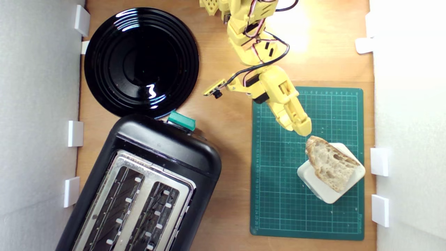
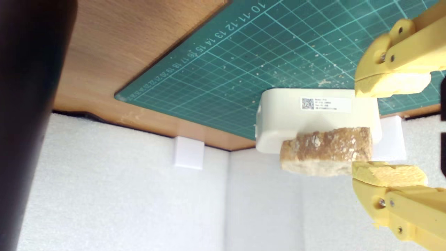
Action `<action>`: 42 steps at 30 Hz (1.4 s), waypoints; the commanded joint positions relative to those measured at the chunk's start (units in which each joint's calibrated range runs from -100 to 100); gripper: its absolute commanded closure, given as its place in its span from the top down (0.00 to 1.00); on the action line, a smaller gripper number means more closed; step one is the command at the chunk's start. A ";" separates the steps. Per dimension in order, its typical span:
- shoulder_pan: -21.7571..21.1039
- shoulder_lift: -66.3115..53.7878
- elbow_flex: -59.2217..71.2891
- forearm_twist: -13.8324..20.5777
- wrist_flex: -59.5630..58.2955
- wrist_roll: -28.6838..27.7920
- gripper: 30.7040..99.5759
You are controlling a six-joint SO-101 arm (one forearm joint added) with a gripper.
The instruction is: Pick bread and place in toaster
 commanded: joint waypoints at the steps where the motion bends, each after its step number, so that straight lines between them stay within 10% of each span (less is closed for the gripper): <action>1: -0.99 -0.58 -3.06 -0.13 -2.36 0.53 0.67; 42: -3.25 6.83 -15.59 -0.31 -2.11 0.94 0.66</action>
